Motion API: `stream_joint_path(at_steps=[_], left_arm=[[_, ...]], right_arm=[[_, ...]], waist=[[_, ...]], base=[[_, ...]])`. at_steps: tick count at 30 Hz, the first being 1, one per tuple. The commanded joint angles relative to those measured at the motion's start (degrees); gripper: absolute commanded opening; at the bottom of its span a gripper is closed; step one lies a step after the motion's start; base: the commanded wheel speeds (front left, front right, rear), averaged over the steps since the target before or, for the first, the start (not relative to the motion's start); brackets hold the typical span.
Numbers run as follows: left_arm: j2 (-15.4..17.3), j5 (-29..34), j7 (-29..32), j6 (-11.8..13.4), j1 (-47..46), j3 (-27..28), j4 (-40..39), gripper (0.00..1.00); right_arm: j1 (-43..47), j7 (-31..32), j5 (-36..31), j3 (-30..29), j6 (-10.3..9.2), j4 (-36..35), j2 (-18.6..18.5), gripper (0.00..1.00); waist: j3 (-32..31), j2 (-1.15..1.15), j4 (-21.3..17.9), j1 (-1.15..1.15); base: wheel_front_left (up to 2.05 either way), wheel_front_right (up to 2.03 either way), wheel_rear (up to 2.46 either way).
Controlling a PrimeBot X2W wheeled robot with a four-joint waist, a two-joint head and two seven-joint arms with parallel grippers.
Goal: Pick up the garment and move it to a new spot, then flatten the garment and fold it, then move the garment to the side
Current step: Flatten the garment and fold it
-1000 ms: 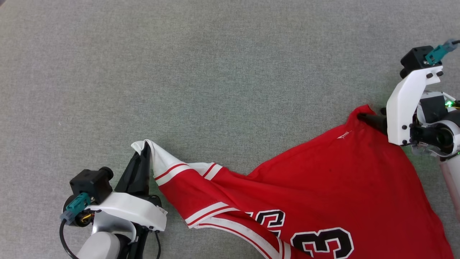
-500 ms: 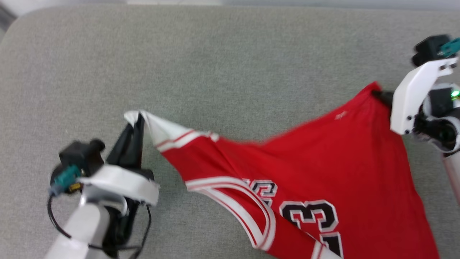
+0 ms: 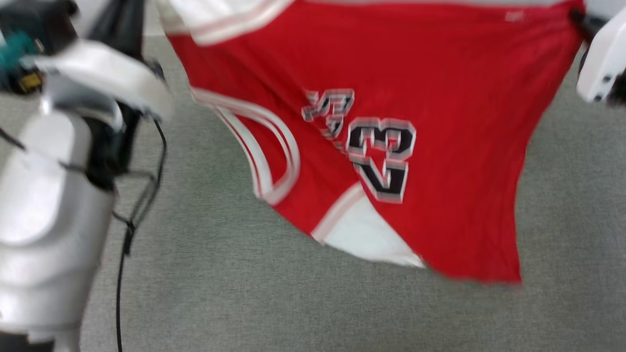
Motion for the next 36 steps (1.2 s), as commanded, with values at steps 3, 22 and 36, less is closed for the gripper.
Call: stream_joint_path(at_steps=[3,22,36], left_arm=[[1.0,0.99,0.03,-0.35,-7.99,0.9,3.95,0.0],[3.72,4.5,-1.1,-0.95,-42.92,2.36,20.75,0.0],[1.65,0.83,-1.68,-2.63,-44.53,3.17,25.82,0.0]], right_arm=[[-5.21,-3.86,-2.28,-1.3,-0.04,0.55,0.3,0.0],[-33.34,-17.05,-9.94,-1.37,-0.07,6.61,0.97,0.0],[-39.91,-22.56,-7.05,1.94,-0.06,16.53,1.97,0.0]], waist=[[1.87,0.0,-1.3,-0.01],[13.25,0.0,-3.02,-0.01],[21.86,0.0,-2.64,-0.01]], base=[[0.0,0.0,0.0],[0.0,0.0,0.0],[0.0,0.0,0.0]])
